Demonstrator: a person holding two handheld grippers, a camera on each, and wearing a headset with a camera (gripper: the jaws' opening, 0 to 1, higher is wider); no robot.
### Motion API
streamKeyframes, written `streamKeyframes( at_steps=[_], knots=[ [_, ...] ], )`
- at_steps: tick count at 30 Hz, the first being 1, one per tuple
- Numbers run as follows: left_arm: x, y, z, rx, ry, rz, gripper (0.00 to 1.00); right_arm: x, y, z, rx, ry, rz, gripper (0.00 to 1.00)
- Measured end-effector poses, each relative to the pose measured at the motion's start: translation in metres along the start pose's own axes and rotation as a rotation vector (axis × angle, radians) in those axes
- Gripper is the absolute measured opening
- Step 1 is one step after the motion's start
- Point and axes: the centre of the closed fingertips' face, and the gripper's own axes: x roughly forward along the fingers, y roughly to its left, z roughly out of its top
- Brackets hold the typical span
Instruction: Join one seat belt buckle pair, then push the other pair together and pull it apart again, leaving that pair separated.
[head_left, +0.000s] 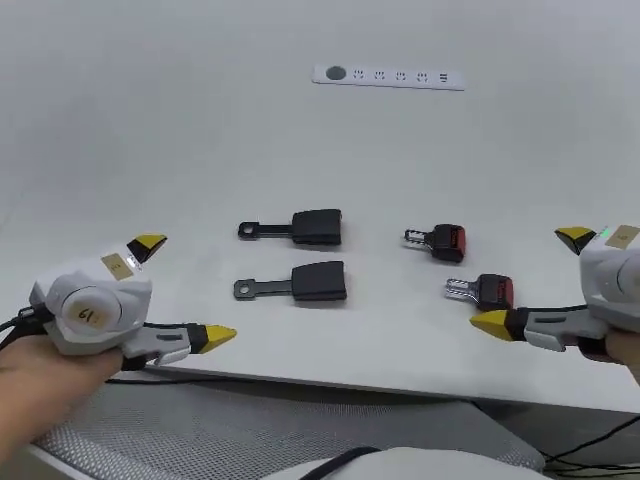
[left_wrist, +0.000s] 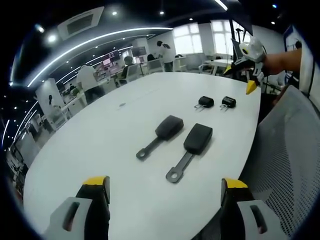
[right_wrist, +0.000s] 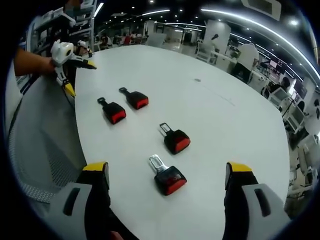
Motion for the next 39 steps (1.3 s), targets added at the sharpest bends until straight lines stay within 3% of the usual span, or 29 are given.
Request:
streamKeyframes(
  at_steps=[1, 5, 16, 22, 25, 34, 39],
  knots=[
    [0.0, 0.0, 0.0, 0.001, 0.001, 0.0, 0.93, 0.001, -0.001, -0.003, 0.044, 0.012, 0.005, 0.98],
    [0.0, -0.002, 0.0, 0.005, 0.009, -0.002, 0.93, 0.002, -0.006, -0.007, 0.004, 0.021, -0.004, 0.97],
    [0.0, -0.001, -0.001, -0.006, 0.009, -0.001, 0.92, 0.002, -0.001, -0.008, 0.007, 0.019, 0.004, 0.93],
    [-0.001, 0.0, 0.0, -0.015, 0.009, 0.003, 0.92, 0.001, 0.003, -0.008, -0.036, 0.028, 0.006, 0.89],
    [-0.003, 0.003, 0.006, -0.027, -0.019, 0.013, 0.9, 0.003, 0.002, -0.011, -0.037, 0.033, 0.005, 0.89],
    [0.0, -0.001, 0.001, -0.028, 0.007, -0.011, 0.9, 0.001, 0.003, -0.01, -0.044, 0.035, 0.008, 0.88],
    [-0.002, -0.001, -0.003, 0.021, 0.031, -0.017, 0.91, 0.0, 0.005, -0.008, -0.041, 0.032, 0.01, 0.87]
  ],
)
